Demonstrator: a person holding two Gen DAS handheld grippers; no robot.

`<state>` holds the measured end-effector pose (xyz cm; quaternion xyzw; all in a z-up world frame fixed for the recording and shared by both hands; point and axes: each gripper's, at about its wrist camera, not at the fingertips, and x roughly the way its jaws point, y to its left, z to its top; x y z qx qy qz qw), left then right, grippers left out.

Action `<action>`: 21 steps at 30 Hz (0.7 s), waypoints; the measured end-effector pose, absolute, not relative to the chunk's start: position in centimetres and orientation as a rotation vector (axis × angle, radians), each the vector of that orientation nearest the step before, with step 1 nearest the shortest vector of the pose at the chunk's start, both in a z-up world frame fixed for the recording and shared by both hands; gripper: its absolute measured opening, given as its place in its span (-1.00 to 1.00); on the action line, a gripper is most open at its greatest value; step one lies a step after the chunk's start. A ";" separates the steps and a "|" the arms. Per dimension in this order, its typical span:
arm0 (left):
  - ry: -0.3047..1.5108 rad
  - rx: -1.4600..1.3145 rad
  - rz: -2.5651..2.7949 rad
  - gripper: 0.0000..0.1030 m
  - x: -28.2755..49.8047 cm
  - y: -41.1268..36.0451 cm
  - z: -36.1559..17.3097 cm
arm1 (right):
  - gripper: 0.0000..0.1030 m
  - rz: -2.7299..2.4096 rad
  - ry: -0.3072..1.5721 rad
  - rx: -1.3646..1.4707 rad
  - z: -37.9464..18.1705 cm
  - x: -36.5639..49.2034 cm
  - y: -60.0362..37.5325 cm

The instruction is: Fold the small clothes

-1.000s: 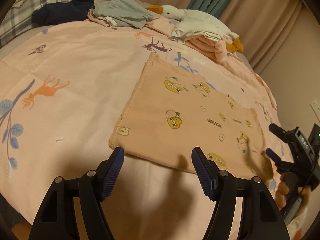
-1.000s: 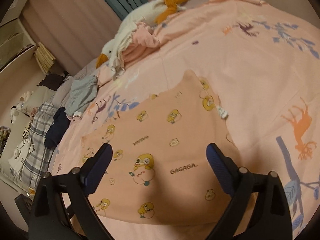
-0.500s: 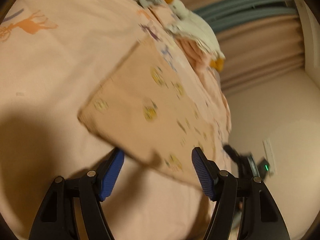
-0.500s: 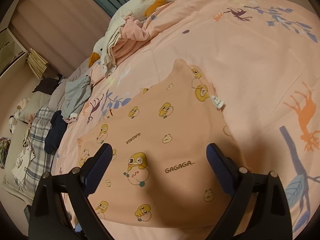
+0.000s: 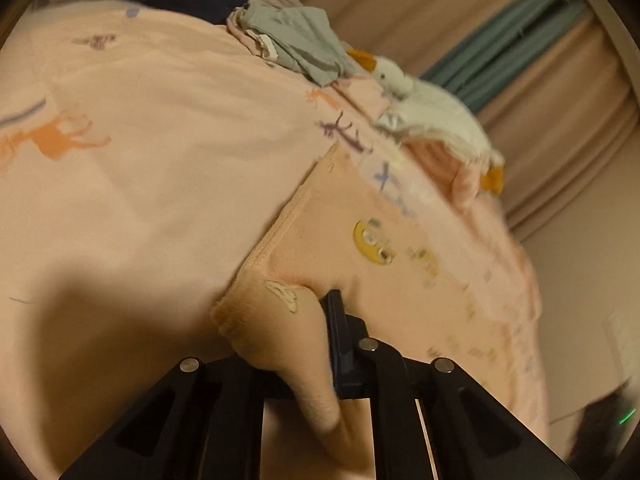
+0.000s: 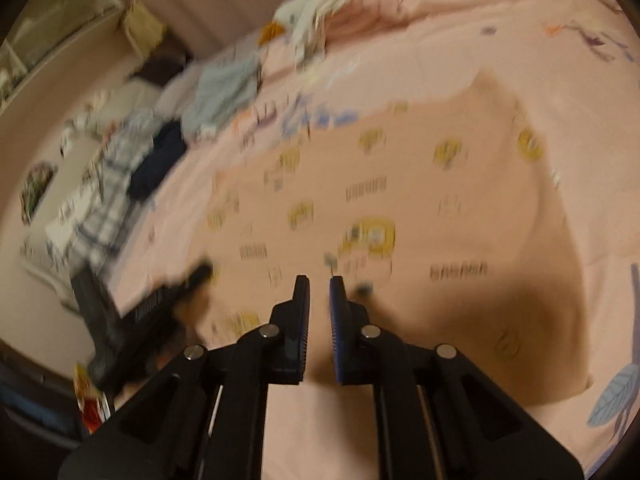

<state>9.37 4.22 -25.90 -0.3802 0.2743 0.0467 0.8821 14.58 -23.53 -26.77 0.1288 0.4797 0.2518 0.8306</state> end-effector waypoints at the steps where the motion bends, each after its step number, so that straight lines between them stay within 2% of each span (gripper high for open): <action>1: 0.560 -0.778 0.084 -0.85 9.6 4.0 -25.6 | -0.86 0.513 1.045 0.261 -27.6 14.6 -23.7; 2: 0.555 -0.746 0.076 -0.86 9.8 3.8 -25.4 | -1.00 0.501 1.047 0.273 -28.7 14.8 -24.0; 5: 0.516 -0.667 -0.002 -0.86 10.0 2.1 -23.9 | -1.00 0.558 1.033 0.371 -29.0 15.1 -25.5; 7: 0.493 -0.635 -0.072 -0.86 10.1 0.5 -23.0 | -0.81 0.572 1.007 0.482 -28.4 15.0 -27.8; 12: 0.539 -0.283 -0.268 -0.86 11.7 -9.3 -21.6 | -0.77 0.358 0.842 0.699 -26.9 14.1 -37.7; 14: 0.614 -0.146 -0.370 -0.85 12.0 -14.1 -22.2 | -0.76 0.348 0.786 0.793 -26.8 13.6 -40.4; 16: 0.685 -0.068 -0.360 -0.77 12.1 -16.4 -22.9 | -0.60 0.338 0.762 0.852 -26.9 13.1 -42.3; 18: 0.701 -0.069 -0.318 -0.74 11.6 -16.5 -22.7 | -0.21 0.334 0.758 0.878 -27.2 12.6 -43.1; 20: 0.690 -0.171 -0.389 -0.57 10.9 -15.3 -21.4 | -0.04 0.371 0.769 0.924 -27.4 12.5 -43.3; 21: 0.686 -0.222 -0.446 -0.30 10.2 -14.7 -20.7 | 0.01 0.413 0.785 0.945 -27.5 12.7 -43.0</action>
